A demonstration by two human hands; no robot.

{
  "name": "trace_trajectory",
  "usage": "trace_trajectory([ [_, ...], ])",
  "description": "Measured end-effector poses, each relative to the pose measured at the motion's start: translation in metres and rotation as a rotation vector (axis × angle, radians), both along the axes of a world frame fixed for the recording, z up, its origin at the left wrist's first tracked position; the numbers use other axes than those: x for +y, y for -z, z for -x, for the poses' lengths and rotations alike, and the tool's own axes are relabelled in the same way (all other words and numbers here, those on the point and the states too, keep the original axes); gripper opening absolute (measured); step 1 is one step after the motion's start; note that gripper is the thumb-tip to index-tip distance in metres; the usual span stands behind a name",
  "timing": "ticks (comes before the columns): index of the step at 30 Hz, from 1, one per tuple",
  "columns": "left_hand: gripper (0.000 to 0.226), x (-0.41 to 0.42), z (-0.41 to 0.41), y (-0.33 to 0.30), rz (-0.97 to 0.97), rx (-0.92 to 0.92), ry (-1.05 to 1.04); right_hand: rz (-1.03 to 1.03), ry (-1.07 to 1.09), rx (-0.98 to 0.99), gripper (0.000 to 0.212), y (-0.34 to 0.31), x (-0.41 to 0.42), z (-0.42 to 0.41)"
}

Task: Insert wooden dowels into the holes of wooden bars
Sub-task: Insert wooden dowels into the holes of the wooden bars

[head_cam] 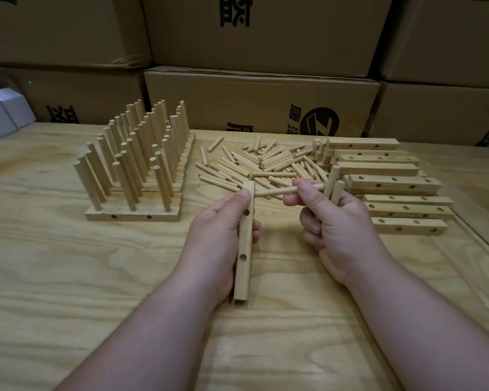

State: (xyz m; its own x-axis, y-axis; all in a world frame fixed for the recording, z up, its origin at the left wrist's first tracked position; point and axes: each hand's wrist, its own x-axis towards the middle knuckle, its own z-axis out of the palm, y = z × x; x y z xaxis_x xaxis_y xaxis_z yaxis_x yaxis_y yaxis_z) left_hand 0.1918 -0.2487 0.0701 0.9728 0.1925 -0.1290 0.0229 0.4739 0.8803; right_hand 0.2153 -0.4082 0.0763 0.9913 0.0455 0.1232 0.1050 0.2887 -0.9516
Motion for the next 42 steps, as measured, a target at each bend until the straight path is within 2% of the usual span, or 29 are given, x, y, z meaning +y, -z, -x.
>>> trace_trajectory([
  [4, 0.026, 0.002, 0.0, 0.0, 0.001, -0.003, 0.013, 0.06, 0.013, -0.035, 0.018, 0.001, 0.003, 0.0],
  [11, 0.026, 0.0, 0.0, 0.001, -0.048, -0.008, 0.029, 0.062, 0.063, -0.041, 0.025, 0.002, 0.003, 0.001],
  [13, 0.025, -0.002, 0.0, 0.001, -0.117, -0.042, 0.056, 0.02, 0.092, -0.033, 0.024, 0.001, 0.004, 0.0],
  [17, 0.037, -0.006, 0.001, 0.003, -0.247, -0.068, 0.107, 0.001, 0.09, -0.041, 0.032, -0.001, 0.006, 0.001],
  [21, 0.022, -0.003, 0.001, -0.002, -0.136, 0.005, 0.027, -0.017, 0.072, -0.016, 0.034, 0.0, 0.006, 0.0],
  [24, 0.03, 0.001, -0.001, -0.002, -0.008, 0.052, 0.009, -0.054, 0.064, 0.045, 0.014, 0.001, 0.006, -0.002],
  [25, 0.03, 0.002, -0.002, -0.002, 0.023, 0.056, 0.012, -0.012, 0.068, 0.045, 0.01, 0.001, 0.007, -0.002],
  [28, 0.025, 0.002, -0.003, -0.004, 0.1, 0.055, 0.018, 0.22, 0.074, -0.068, 0.023, 0.002, 0.011, 0.003],
  [31, 0.021, 0.003, -0.002, -0.005, 0.184, 0.047, 0.036, 0.394, 0.009, -0.181, 0.021, 0.004, 0.016, 0.008],
  [35, 0.025, 0.003, -0.002, -0.006, 0.215, 0.038, 0.008, 0.475, -0.052, -0.151, 0.015, 0.006, 0.019, 0.011],
  [38, 0.029, 0.004, -0.003, -0.004, 0.204, 0.042, -0.02, 0.526, -0.014, -0.193, 0.009, 0.005, 0.019, 0.012],
  [42, 0.031, 0.005, -0.004, -0.002, 0.195, 0.033, -0.039, 0.486, 0.02, -0.187, 0.011, 0.006, 0.017, 0.01],
])
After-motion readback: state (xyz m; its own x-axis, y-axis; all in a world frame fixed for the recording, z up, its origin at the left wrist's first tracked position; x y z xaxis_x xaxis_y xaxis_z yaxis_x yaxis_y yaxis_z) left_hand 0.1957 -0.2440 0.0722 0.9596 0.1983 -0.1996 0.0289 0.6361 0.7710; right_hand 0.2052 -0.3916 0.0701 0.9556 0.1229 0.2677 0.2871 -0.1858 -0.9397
